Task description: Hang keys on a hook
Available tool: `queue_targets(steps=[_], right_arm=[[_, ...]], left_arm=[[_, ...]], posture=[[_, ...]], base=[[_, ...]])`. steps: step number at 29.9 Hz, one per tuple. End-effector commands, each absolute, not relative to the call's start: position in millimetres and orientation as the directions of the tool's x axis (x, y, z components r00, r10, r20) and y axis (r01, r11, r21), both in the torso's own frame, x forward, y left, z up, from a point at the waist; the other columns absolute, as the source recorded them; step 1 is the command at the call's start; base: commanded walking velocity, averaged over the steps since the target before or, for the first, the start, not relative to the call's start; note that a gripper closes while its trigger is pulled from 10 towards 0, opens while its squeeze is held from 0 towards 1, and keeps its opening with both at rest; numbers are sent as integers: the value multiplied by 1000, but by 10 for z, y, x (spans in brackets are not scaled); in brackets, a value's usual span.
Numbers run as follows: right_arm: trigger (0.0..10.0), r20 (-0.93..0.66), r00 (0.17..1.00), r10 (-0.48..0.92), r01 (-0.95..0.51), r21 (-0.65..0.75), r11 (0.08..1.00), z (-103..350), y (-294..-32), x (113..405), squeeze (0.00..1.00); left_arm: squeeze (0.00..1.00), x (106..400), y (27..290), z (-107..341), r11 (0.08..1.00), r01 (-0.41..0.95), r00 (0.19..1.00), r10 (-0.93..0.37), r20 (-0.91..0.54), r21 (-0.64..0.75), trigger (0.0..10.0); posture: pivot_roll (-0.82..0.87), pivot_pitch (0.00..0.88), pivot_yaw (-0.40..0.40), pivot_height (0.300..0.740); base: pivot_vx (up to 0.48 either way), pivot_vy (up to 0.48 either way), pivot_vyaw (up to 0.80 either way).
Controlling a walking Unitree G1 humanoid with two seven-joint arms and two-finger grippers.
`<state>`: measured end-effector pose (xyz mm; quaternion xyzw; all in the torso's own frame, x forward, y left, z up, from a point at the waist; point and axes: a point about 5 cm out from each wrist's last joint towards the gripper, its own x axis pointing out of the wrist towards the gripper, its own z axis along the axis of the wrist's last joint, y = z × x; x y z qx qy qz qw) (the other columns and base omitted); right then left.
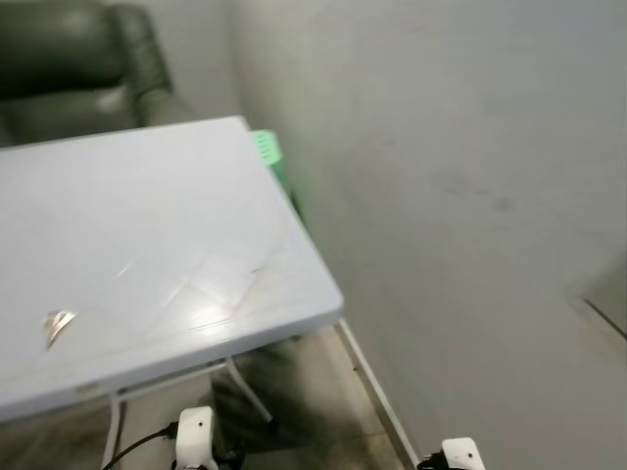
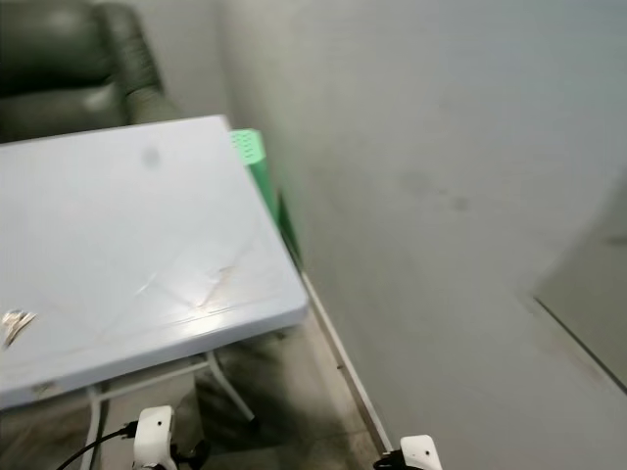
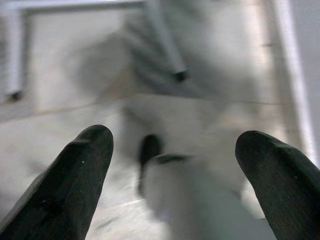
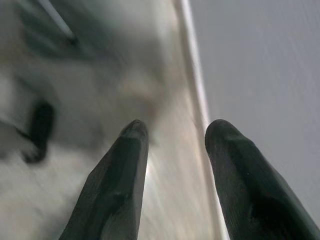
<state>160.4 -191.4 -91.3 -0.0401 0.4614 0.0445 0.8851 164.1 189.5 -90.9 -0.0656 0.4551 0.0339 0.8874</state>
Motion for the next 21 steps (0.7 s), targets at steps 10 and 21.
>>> queue_targets(steps=[10,21], right_arm=[[10000,-830,557,32,-110,-36,993,-934,-1932,1549,0],[10000,-820,571,32,-56,0,998,-926,-1928,1565,0]], left_arm=[[0,1710,1854,-886,985,-139,596,2,-803,-101,10000],[0,1705,1861,-887,983,-151,597,4,-803,-108,10000]], posture=[[14,0,-39,740],[17,0,-37,740]], base=[[0,0,800],[0,0,600]])
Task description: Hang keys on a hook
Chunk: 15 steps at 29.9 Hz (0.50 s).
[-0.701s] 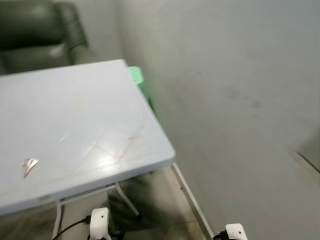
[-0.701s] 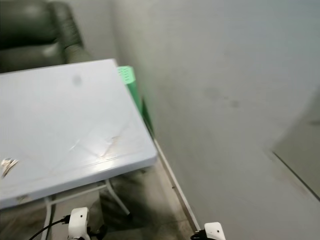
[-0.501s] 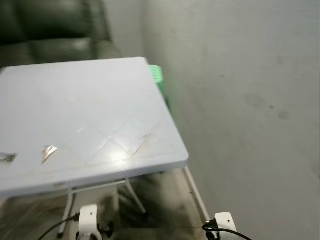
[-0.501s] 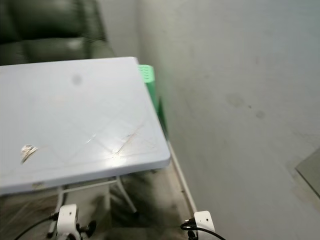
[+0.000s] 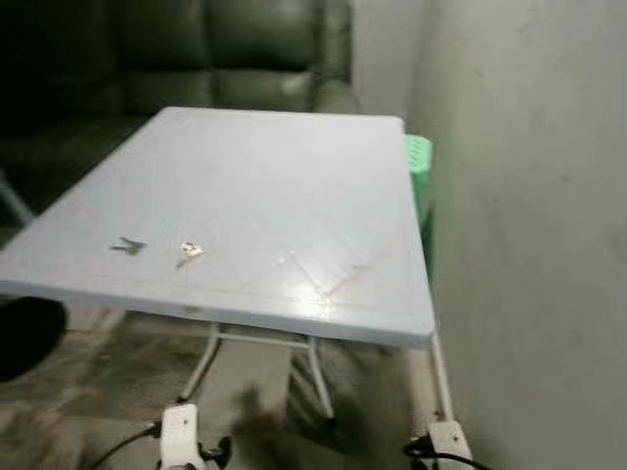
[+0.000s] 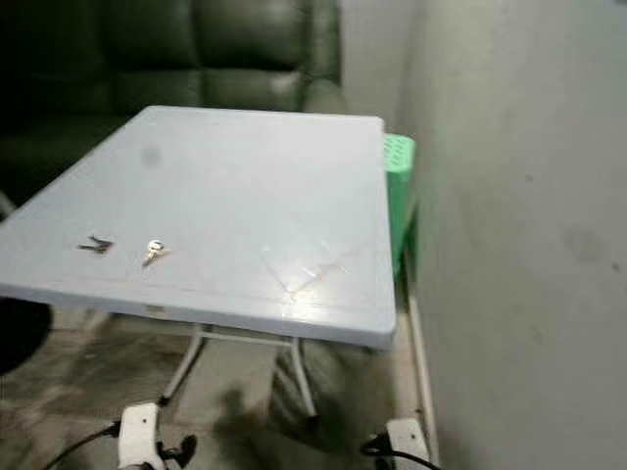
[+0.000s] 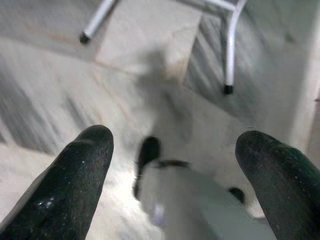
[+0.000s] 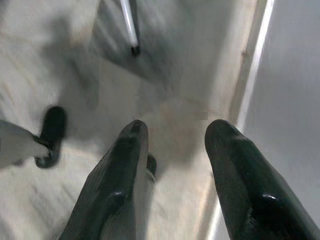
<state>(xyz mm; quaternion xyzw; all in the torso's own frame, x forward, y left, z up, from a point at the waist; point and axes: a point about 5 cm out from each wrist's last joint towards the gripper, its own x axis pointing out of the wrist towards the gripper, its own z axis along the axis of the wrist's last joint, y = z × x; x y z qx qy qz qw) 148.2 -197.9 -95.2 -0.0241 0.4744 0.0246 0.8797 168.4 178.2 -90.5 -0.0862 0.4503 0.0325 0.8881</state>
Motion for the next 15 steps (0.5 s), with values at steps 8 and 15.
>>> queue_targets(steps=[8,15], right_arm=[[10000,-821,569,33,-63,-4,998,-928,-1929,1559,0],[10000,-822,569,39,-60,6,998,-931,-1927,1550,0]], left_arm=[[0,1708,1861,-887,979,-165,596,4,-803,-118,10000],[0,1707,1854,-888,979,-167,595,2,-804,-121,10000]], posture=[[17,0,-38,740],[20,0,-40,740]], base=[[0,69,0],[0,386,0]])
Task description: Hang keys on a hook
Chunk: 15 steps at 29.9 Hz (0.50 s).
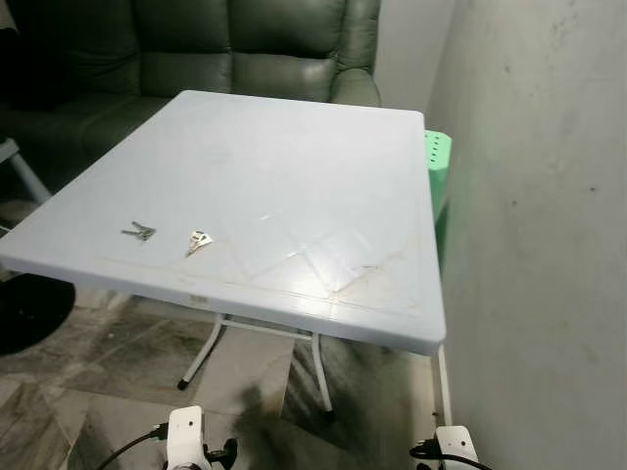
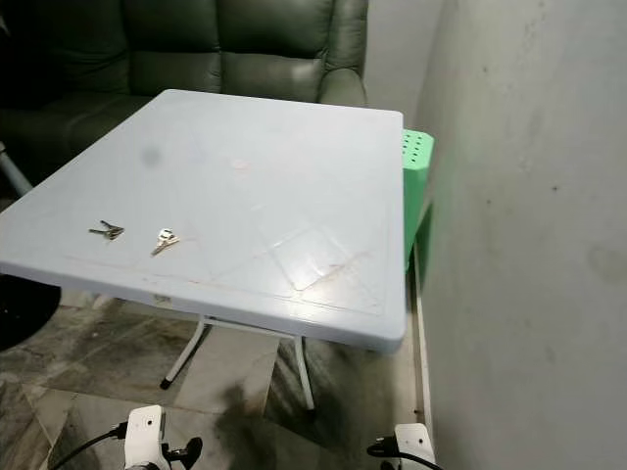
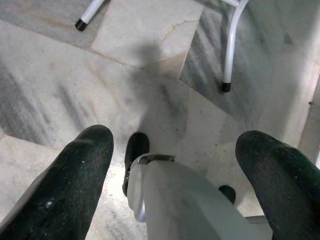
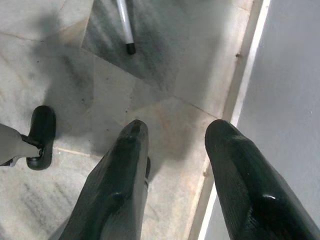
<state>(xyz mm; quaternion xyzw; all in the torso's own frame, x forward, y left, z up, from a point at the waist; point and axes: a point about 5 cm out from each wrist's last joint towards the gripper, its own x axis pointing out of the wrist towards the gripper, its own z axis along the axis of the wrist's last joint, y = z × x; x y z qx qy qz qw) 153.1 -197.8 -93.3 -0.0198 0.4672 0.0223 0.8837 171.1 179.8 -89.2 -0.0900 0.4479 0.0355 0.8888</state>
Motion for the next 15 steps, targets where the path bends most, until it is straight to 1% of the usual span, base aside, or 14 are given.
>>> queue_targets(steps=[1,15], right_arm=[[10000,-822,569,40,-61,6,998,-931,-1927,1549,0],[10000,-822,567,53,-68,17,998,-935,-1914,1539,0]], left_arm=[[0,1707,1854,-889,978,-167,595,2,-804,-121,10000],[0,1696,1868,-892,977,-174,592,6,-806,-121,10000]], posture=[[21,0,-41,740],[26,0,-47,740]], base=[[0,428,0],[0,437,0]])
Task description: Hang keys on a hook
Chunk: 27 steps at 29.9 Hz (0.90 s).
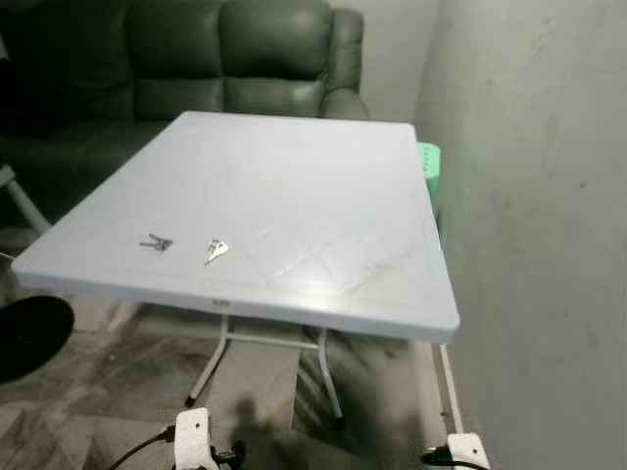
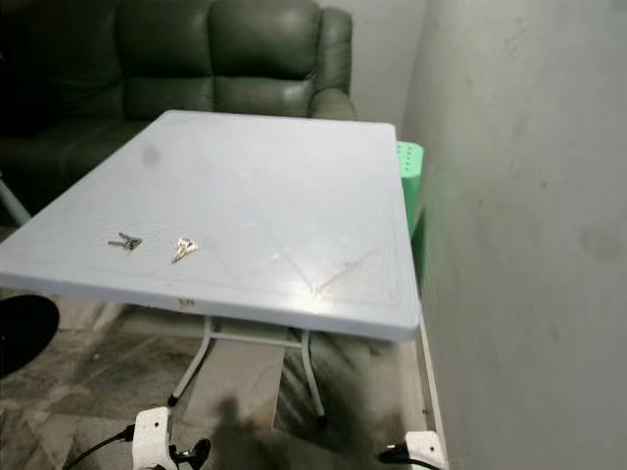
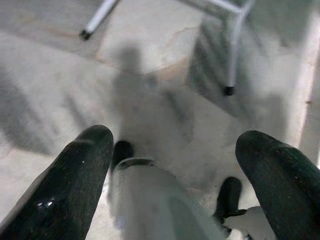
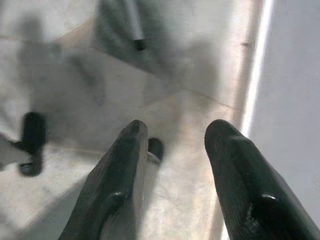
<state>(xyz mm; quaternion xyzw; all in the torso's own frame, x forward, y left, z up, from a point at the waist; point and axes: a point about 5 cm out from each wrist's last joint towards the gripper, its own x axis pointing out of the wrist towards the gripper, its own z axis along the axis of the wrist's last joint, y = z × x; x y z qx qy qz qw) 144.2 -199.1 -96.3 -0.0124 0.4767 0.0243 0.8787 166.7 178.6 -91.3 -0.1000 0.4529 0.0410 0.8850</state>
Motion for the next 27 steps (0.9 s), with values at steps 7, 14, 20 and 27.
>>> queue_targets(steps=[7,14,20,27], right_arm=[[10000,-823,566,55,-74,16,997,-936,-1919,1535,0],[10000,-824,564,56,-75,16,997,-937,-1922,1531,0],[10000,-824,563,58,-77,18,997,-938,-1922,1528,0],[10000,-825,562,59,-77,19,997,-941,-1921,1521,0]], left_arm=[[0,1697,1872,-891,977,-175,593,6,-805,-122,10000],[0,1703,1864,-890,977,-174,594,5,-805,-123,10000],[0,1708,1858,-888,977,-173,594,3,-804,-124,10000],[0,1710,1860,-887,977,-174,595,3,-803,-124,10000]], posture=[[27,0,-50,740],[28,0,-53,740],[28,0,-52,740],[28,0,-53,740]], base=[[0,442,0],[0,451,0],[0,456,0],[0,464,0]])
